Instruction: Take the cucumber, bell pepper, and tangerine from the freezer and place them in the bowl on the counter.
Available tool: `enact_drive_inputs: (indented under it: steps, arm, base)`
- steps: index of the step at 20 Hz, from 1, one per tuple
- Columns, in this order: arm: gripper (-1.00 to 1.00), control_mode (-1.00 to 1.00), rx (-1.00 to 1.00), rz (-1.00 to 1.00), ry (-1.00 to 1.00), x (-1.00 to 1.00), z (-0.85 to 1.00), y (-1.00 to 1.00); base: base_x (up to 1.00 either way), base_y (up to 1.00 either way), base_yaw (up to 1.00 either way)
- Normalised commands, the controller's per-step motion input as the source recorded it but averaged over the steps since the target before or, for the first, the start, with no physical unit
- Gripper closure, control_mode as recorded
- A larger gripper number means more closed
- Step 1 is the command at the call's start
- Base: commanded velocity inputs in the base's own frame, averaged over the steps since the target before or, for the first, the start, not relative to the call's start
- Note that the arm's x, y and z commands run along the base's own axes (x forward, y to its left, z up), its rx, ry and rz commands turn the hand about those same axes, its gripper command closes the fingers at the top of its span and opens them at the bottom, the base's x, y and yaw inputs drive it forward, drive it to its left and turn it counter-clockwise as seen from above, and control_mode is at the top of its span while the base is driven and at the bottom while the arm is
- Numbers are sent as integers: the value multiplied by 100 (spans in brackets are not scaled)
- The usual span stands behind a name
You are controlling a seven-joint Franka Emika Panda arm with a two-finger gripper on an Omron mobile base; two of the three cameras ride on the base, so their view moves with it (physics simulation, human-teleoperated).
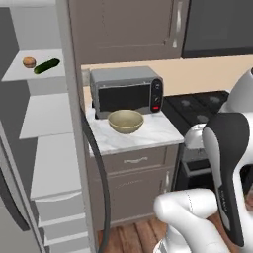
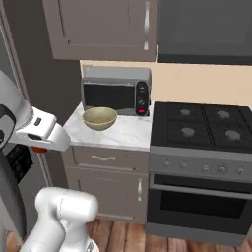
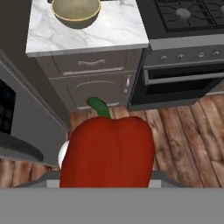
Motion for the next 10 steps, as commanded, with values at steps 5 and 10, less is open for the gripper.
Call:
enact_drive_inputs:
  steps: [5,10]
  arm:
    - [100,100,0,0,0,0,0,0]
    - [100,100,0,0,0,0,0,0]
  base:
    - [54,-25,1]
    - [57,-28,1]
